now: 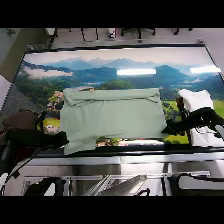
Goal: Fold the shirts.
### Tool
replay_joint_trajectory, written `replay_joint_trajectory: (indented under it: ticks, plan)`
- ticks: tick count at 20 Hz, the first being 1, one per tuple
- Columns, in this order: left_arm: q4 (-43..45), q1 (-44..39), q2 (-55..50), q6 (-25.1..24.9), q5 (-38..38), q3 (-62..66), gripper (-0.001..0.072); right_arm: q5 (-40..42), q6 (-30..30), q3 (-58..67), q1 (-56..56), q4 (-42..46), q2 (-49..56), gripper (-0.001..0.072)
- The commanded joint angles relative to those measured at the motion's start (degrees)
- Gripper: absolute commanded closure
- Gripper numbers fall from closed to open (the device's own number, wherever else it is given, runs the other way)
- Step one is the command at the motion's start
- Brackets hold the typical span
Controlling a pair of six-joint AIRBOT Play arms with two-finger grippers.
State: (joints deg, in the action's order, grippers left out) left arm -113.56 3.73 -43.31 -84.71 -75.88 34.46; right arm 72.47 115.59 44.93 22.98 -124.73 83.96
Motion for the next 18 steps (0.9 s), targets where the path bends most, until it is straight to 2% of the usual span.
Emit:
replay_joint_trajectory:
  ticks: [1, 5, 8, 10, 11, 15, 18]
  plan:
    - [11.67, 0.02, 7.39, 4.24, -7.37, 0.07, 0.0692, 0.94, -7.39, -0.24, 0.24, 7.5, -7.17, 0.0683]
    - [12.09, 0.0, 8.85, 4.22, -6.14, 0.09, 0.0692, 1.51, -9.05, -0.83, 0.09, 7.85, -11.78, 0.0683]
    - [11.93, 0.0, 4.83, 4.22, 0.9, 0.46, 0.0692, -3.28, -2.47, -0.48, 0.07, -4.17, -12.46, 0.0682]
    - [11.47, 0.0, -0.7, 4.22, 5.9, 3.52, 0.0692, -8.94, 2.27, 0.9, -0.9, -13.97, -11.91, 0.0682]
    - [11.39, 0.0, -4.17, 4.22, 7.67, 6.36, 0.0692, -11.61, 2.75, 2.78, -2.19, -15.19, -10.97, 0.0682]
    - [11.39, 0.0, -18.25, 4.2, 13.03, 20.06, 0.0692, -17.59, 2.75, 14.75, -8.94, -14.95, -2.4, 0.0682]
    - [8.37, 0.0, -28.74, 3.65, 15.37, 27.41, 0.0692, -17.97, 2.75, 21.09, -11.04, -14.95, 5.81, 0.0682]
